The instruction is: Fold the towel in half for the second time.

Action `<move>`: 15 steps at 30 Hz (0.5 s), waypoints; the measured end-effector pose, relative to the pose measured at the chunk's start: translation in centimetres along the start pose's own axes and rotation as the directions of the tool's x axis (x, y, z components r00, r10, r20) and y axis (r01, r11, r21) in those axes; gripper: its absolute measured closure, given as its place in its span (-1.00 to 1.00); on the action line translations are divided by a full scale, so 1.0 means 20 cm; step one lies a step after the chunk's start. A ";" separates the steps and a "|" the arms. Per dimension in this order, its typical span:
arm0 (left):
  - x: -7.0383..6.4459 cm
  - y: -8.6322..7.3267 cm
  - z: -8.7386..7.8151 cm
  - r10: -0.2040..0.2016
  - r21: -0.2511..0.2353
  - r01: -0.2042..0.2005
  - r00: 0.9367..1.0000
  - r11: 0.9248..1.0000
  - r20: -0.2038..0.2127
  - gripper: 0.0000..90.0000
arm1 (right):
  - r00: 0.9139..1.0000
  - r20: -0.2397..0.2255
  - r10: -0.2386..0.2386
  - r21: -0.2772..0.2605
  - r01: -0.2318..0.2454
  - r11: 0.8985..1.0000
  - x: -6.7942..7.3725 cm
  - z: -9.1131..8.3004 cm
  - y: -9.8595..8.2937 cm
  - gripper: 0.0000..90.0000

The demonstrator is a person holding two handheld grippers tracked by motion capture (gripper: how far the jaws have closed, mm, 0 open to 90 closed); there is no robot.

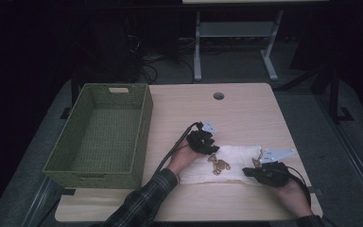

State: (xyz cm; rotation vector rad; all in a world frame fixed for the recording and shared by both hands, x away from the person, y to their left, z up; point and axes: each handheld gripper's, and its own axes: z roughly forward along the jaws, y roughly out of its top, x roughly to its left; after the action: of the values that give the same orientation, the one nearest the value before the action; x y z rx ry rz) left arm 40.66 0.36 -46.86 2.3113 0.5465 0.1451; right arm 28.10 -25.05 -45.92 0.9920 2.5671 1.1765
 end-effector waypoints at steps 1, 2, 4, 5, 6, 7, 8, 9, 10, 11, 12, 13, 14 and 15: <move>0.00 0.00 0.00 0.006 0.002 -0.006 1.000 1.000 0.003 0.37 | 1.000 -0.007 -0.004 0.000 0.004 1.000 0.01 0.01 0.01 1.00; 0.00 0.00 0.00 0.008 0.005 -0.008 1.000 1.000 0.012 0.44 | 1.000 -0.012 -0.015 -0.002 0.015 1.000 0.02 0.02 0.03 1.00; -0.01 0.01 0.00 0.010 0.007 -0.010 1.000 1.000 0.027 0.65 | 0.999 -0.025 -0.030 0.003 0.030 1.000 0.04 0.05 0.06 1.00; -0.01 0.01 0.00 0.019 0.011 -0.019 0.999 1.000 0.033 0.76 | 0.999 -0.030 -0.036 0.000 0.036 0.999 0.05 0.06 0.07 1.00; -0.01 0.01 0.00 0.018 0.009 -0.019 0.999 1.000 0.035 0.86 | 0.999 -0.040 -0.035 0.003 0.035 0.999 0.06 0.08 0.08 1.00; -0.02 0.01 0.00 0.019 0.014 -0.020 0.999 1.000 0.032 0.89 | 0.998 -0.046 -0.039 0.005 0.039 0.999 0.07 0.10 0.09 1.00; -0.02 0.01 0.00 0.021 0.018 -0.022 0.999 1.000 0.030 0.90 | 0.998 -0.053 -0.041 0.008 0.041 0.999 0.08 0.11 0.10 1.00; -0.02 0.02 0.00 0.028 0.018 -0.029 0.999 0.999 0.027 0.91 | 0.997 -0.058 -0.046 0.011 0.046 0.999 0.08 0.13 0.11 1.00; -0.01 0.02 -0.01 0.030 0.013 -0.030 0.999 0.999 0.026 0.92 | 0.997 -0.061 -0.046 0.015 0.047 0.999 0.09 0.14 0.11 1.00; -0.02 0.02 -0.01 0.021 0.001 -0.021 0.999 1.000 0.027 0.92 | 0.997 -0.064 -0.051 0.017 0.052 0.999 0.10 0.16 0.12 1.00; -0.02 0.03 -0.02 0.022 -0.002 -0.022 0.999 1.000 0.025 0.92 | 0.997 -0.066 -0.046 0.023 0.048 0.999 0.10 0.16 0.12 1.00; -0.02 0.03 -0.03 0.034 -0.005 -0.034 0.999 0.999 0.023 0.92 | 0.996 -0.068 -0.051 0.024 0.053 0.998 0.10 0.18 0.13 1.00; -0.02 0.04 -0.05 0.034 -0.020 -0.034 0.999 0.999 0.018 0.92 | 0.997 -0.068 -0.044 0.027 0.046 0.999 0.10 0.19 0.13 1.00; -0.02 0.05 -0.06 0.036 -0.036 -0.035 0.999 0.999 0.020 0.92 | 0.997 -0.065 -0.047 0.035 0.050 0.998 0.10 0.20 0.13 1.00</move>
State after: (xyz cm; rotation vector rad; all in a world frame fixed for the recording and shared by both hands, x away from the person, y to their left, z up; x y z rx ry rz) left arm 40.23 0.37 -45.28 2.2862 0.4889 0.1463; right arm 29.43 -20.00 -46.44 0.9082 2.6556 1.1715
